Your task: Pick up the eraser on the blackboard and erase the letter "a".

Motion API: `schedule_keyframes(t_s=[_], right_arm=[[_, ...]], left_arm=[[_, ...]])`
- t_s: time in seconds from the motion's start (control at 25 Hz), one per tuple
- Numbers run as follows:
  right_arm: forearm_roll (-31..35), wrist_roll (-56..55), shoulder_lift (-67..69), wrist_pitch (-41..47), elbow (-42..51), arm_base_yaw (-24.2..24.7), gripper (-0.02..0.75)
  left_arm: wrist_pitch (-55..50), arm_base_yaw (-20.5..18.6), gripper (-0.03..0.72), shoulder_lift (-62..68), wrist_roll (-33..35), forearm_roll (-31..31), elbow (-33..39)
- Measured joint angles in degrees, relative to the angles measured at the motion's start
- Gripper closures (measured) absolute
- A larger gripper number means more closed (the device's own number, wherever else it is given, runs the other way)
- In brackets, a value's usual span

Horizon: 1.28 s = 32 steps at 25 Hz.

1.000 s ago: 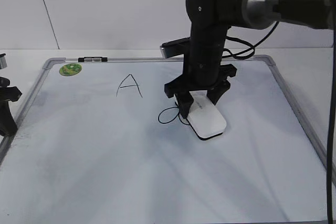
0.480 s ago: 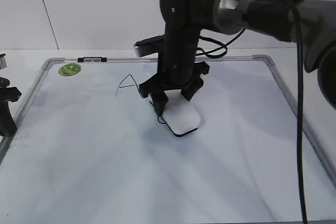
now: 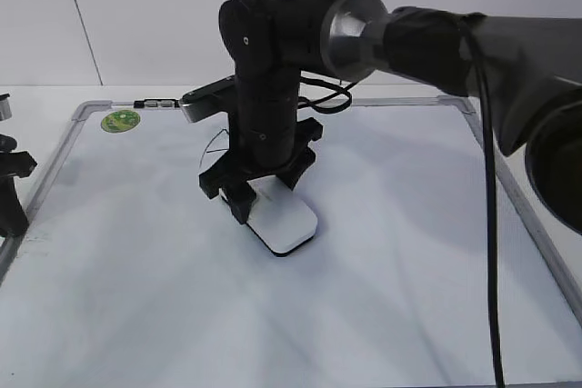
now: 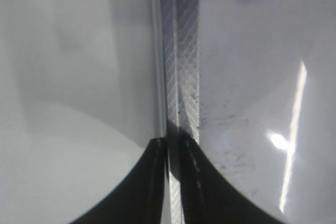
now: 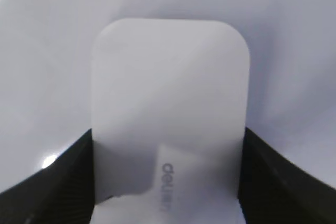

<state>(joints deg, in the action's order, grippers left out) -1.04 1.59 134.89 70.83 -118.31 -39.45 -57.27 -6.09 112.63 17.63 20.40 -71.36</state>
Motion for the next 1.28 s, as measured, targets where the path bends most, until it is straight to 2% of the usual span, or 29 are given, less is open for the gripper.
schedule_keyframes(t_s=[0.32, 0.76, 0.88, 1.12, 1.28], right_arm=[[1.0, 0.0, -1.4, -2.3, 3.4, 3.0, 0.198], [-4.3, -1.0, -3.1, -1.4, 4.9, 13.4, 0.198], [-3.9, -1.0, -3.3, -1.3, 5.1, 14.7, 0.199], [-1.5, -0.8, -3.4, -1.1, 5.2, 12.7, 0.199], [-0.5, -0.7, -3.4, -1.1, 5.2, 7.8, 0.199]], left_arm=[[0.0, 0.0, 0.620, 0.0, 0.0, 0.1, 0.0], [0.0, 0.0, 0.617, 0.0, 0.0, 0.1, 0.0], [-0.1, 0.0, 0.617, 0.0, 0.0, 0.1, 0.0], [-0.1, 0.0, 0.617, 0.0, 0.0, 0.1, 0.0], [-0.1, 0.0, 0.617, 0.0, 0.0, 0.1, 0.0]])
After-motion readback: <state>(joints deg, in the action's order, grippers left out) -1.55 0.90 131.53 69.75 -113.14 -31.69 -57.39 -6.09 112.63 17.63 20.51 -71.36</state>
